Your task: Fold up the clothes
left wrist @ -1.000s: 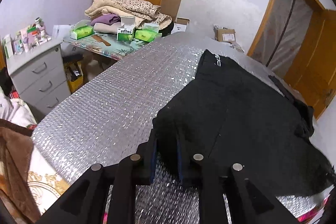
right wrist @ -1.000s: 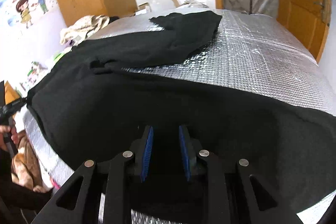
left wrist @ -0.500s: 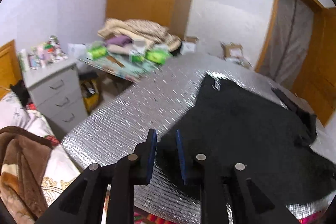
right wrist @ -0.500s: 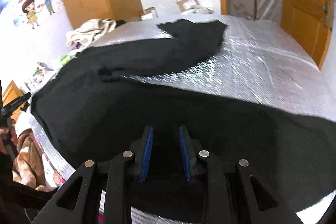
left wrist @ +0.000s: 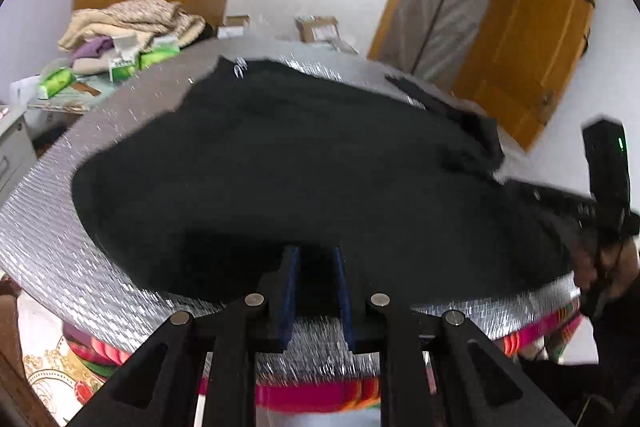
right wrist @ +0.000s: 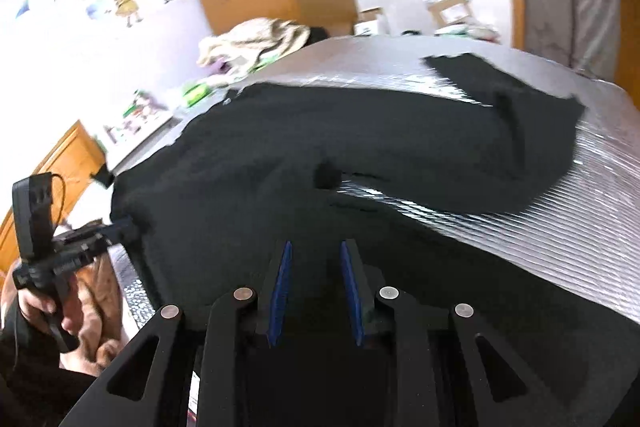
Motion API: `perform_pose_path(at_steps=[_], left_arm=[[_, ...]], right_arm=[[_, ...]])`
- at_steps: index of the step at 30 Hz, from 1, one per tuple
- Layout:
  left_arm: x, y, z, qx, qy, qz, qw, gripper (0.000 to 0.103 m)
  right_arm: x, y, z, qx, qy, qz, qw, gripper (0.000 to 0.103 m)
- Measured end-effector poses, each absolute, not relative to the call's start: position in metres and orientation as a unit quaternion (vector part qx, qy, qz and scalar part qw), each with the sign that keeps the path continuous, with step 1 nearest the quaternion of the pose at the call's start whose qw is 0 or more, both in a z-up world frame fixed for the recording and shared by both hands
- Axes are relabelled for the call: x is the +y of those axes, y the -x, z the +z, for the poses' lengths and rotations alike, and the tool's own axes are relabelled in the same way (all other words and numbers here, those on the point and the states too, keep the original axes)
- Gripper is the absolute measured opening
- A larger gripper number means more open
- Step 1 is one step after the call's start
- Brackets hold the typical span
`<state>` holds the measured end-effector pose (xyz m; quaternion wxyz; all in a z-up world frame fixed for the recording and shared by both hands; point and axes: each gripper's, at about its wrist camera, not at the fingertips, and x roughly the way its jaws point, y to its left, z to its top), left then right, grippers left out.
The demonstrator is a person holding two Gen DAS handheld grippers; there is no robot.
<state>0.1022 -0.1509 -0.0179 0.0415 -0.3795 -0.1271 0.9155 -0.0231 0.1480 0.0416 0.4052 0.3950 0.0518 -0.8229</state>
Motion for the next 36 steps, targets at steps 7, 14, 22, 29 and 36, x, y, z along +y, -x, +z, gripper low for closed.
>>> perform_pose_path(at_steps=[7, 14, 22, 29, 36], left_arm=[[-0.15, -0.121, -0.016, -0.105, 0.393, 0.911, 0.065, 0.019], [-0.148, -0.106, 0.002, -0.118, 0.36, 0.923, 0.065, 0.019], [-0.144, -0.089, -0.017, -0.112, 0.385, 0.914, 0.06, 0.018], [-0.143, -0.088, -0.012, -0.118, 0.376, 0.917, 0.058, 0.017], [-0.127, -0.066, 0.003, -0.104, 0.354, 0.927, 0.065, 0.017]], right_arm=[[0.126, 0.035, 0.024, 0.063, -0.417, -0.813, 0.401, 0.027], [0.119, 0.045, 0.033, 0.055, -0.407, -0.818, 0.403, 0.027], [0.106, 0.075, 0.018, 0.007, -0.448, -0.806, 0.387, 0.021], [0.157, 0.089, 0.035, -0.043, -0.431, -0.84, 0.327, 0.022], [0.247, 0.035, 0.04, -0.033, -0.407, -0.873, 0.267, 0.022]])
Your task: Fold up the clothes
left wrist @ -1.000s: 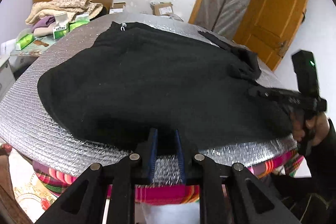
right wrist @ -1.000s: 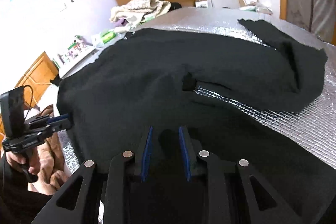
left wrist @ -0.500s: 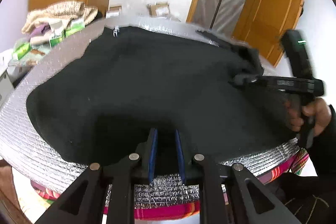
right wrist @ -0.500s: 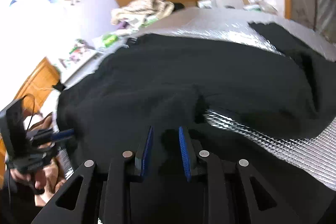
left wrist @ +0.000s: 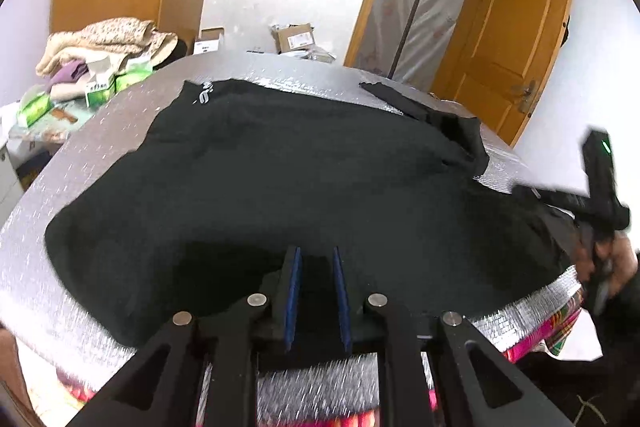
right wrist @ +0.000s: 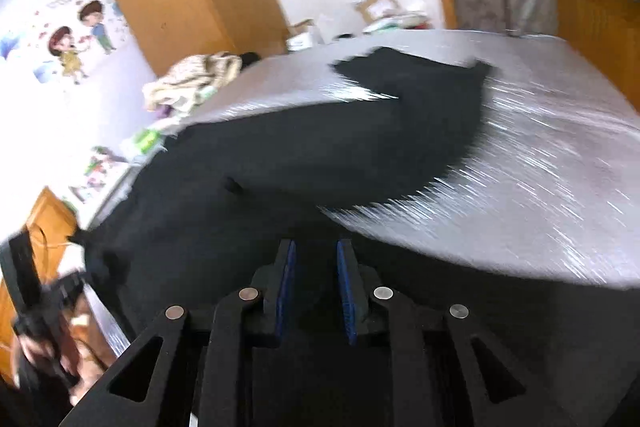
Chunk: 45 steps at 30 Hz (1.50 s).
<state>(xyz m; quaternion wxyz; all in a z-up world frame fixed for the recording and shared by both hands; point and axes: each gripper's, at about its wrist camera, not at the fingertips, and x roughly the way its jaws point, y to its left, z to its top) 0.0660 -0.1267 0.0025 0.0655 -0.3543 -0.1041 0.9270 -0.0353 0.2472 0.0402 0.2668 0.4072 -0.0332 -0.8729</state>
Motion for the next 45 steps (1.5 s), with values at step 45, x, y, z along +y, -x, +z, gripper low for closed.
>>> perform_pose_path(at_steps=[45], left_arm=[[-0.129, -0.074, 0.008, -0.102, 0.378, 0.92, -0.008, 0.017]], right_arm=[[0.4, -0.01, 0.025, -0.104, -0.364, -0.919, 0.107, 0.027]])
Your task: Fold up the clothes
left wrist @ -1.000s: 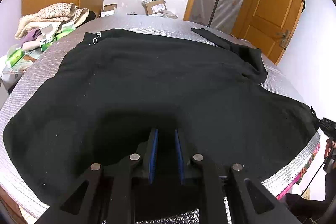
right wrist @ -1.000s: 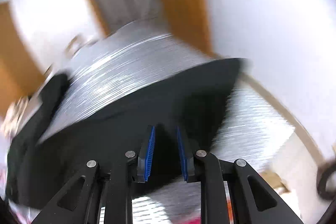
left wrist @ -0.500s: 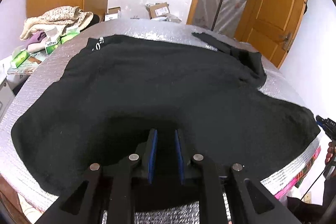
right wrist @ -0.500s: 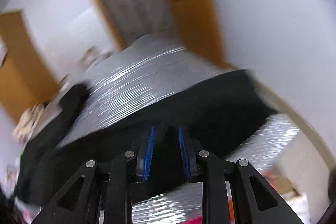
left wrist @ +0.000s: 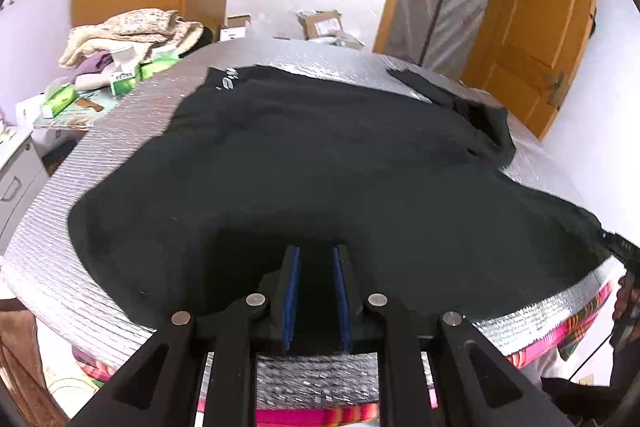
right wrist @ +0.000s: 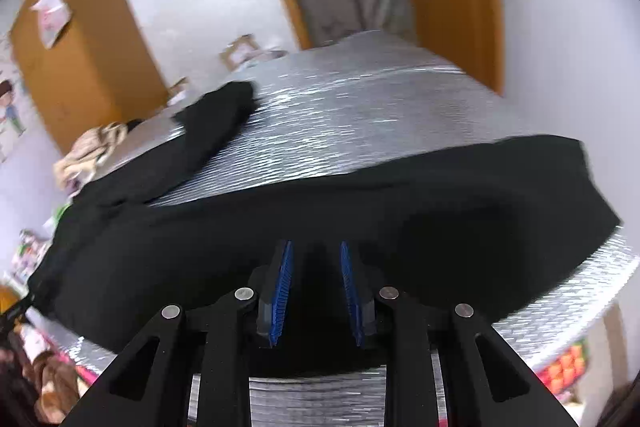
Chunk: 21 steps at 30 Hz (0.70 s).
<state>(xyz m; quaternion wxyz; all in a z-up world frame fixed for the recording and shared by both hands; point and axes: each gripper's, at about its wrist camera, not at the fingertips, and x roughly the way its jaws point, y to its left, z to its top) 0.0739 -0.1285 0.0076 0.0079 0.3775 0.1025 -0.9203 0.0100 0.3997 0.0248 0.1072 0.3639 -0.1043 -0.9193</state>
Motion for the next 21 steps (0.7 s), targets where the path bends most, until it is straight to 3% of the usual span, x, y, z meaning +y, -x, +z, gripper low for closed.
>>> perform_pose_path(at_steps=[9, 21], left_arm=[[-0.179, -0.067, -0.007, 0.138, -0.394, -0.908, 0.034, 0.014], [-0.199, -0.041, 0.012, 0.138, -0.376, -0.914, 0.063, 0.014]], right_arm=[[0.342, -0.002, 0.038, -0.085, -0.38, -0.908, 0.155, 0.027], [0.27, 0.043, 0.051, -0.051, -0.385, -0.892, 0.23, 0.026]])
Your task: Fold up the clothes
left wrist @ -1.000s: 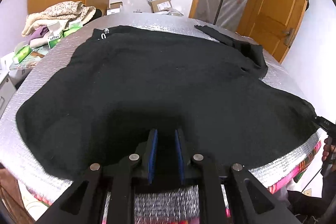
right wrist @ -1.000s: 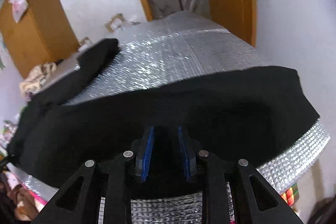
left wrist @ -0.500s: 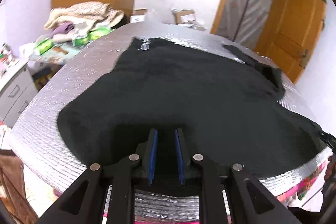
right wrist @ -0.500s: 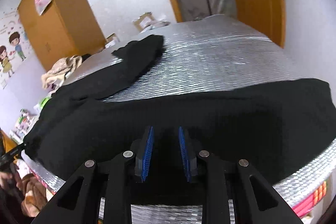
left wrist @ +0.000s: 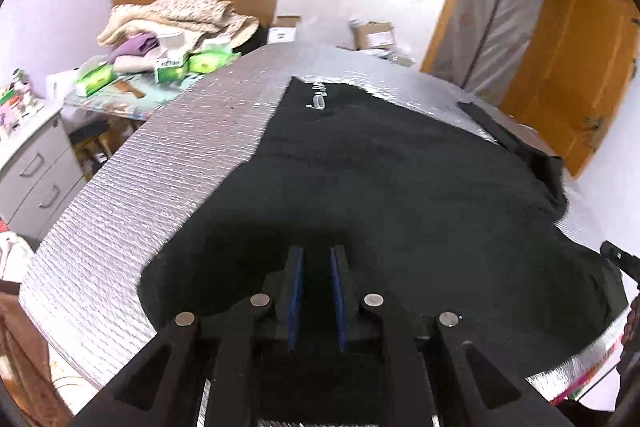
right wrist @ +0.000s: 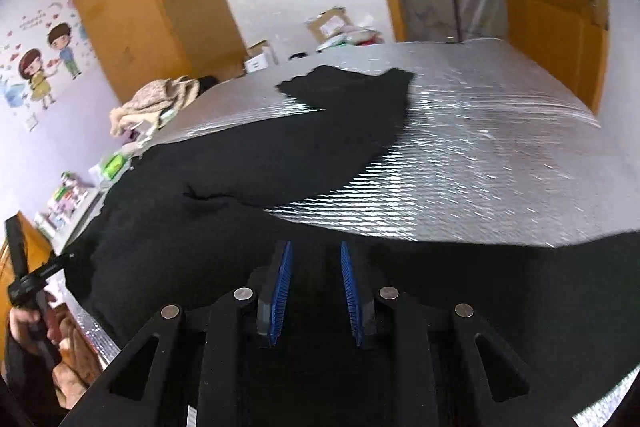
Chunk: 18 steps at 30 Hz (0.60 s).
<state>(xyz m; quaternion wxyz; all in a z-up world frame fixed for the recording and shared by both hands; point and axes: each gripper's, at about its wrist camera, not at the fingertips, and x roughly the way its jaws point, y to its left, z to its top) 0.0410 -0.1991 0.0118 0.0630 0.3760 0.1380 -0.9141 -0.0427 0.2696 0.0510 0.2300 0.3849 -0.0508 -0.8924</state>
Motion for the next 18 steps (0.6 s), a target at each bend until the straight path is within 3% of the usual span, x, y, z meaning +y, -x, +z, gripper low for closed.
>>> perform_pose_path(at_steps=[10, 13, 18], left_arm=[[-0.22, 0.049, 0.048, 0.155, -0.359, -0.919, 0.046, 0.017], [-0.218, 0.087, 0.04, 0.159, -0.381, -0.911, 0.011, 0.017], [-0.227, 0.139, 0.007, 0.164, -0.439, -0.882, 0.039, 0.017]], right_arm=[[0.232, 0.092, 0.056, -0.032, -0.385, -0.885, 0.258, 0.027], [0.214, 0.11, 0.064, -0.019, -0.377, -0.887, 0.266, 0.027], [0.186, 0.139, 0.059, -0.008, -0.386, -0.881, 0.273, 0.027]])
